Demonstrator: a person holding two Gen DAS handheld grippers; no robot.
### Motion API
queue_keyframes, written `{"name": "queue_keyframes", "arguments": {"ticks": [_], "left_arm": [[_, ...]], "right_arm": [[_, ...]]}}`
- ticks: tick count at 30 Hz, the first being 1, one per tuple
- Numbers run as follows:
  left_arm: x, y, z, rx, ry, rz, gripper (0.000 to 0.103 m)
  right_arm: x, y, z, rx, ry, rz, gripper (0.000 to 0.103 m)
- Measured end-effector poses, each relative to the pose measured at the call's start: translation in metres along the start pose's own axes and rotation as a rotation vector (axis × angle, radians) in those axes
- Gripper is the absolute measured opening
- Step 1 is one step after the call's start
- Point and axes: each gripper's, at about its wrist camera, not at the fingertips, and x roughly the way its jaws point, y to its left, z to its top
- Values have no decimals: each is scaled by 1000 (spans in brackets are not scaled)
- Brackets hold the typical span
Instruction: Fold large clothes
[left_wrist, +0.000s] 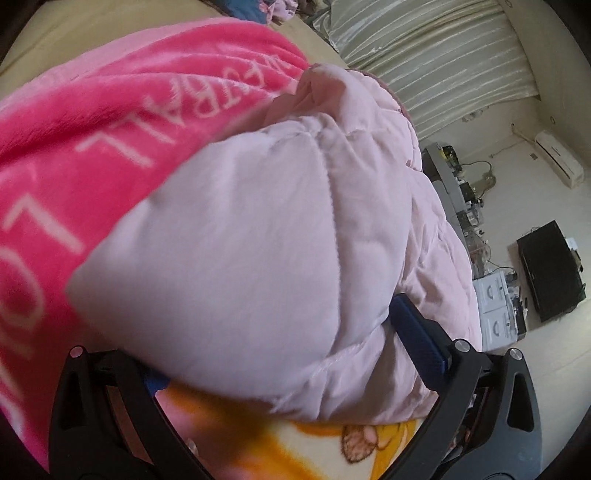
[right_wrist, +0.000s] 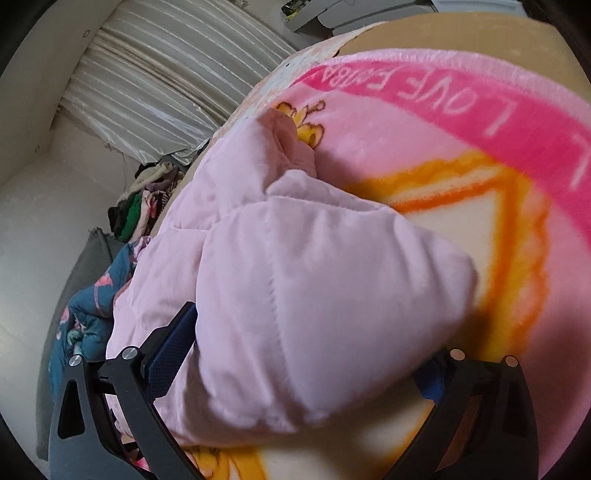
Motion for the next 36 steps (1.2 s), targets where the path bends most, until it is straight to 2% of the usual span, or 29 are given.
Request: {"name": "queue_keyframes", "arguments": {"ticks": [1, 2, 3, 5, 6, 8, 10, 16, 19, 26, 36], "left_arm": [[1, -2, 0, 5, -2, -1, 94], [2, -3, -1, 5, -5, -9, 88], [2, -2, 0, -2, -9, -29, 74], [-1, -9, 0, 14, -31, -66, 52], [-4, -16, -2, 44, -45, -53, 42], [-14, -37, -5, 151, -87, -12, 32], [-24, -52, -7, 213, -117, 8, 28], [-70, -95, -22, 386, -195, 6, 25], [-95, -105, -35, 445, -219, 5, 25], [-130, -96, -73, 476, -223, 37, 25], [-169, -65, -132, 487, -201, 68, 25]], "right_arm": [[0, 2, 0, -11, -3, 2, 97], [0, 4, 0, -24, -8, 2, 88], [-2, 8, 0, -53, -13, 8, 81], [-8, 18, 0, -113, -32, 26, 53], [-13, 26, 0, -155, -46, 29, 48], [-21, 42, -2, -236, -74, 20, 35], [-33, 61, -5, -341, -116, 8, 31], [-87, 116, -27, -634, -240, 0, 26], [-114, 126, -45, -698, -254, 5, 26], [-155, 116, -91, -707, -253, -16, 26], [-204, 71, -144, -649, -223, -27, 26]]}}
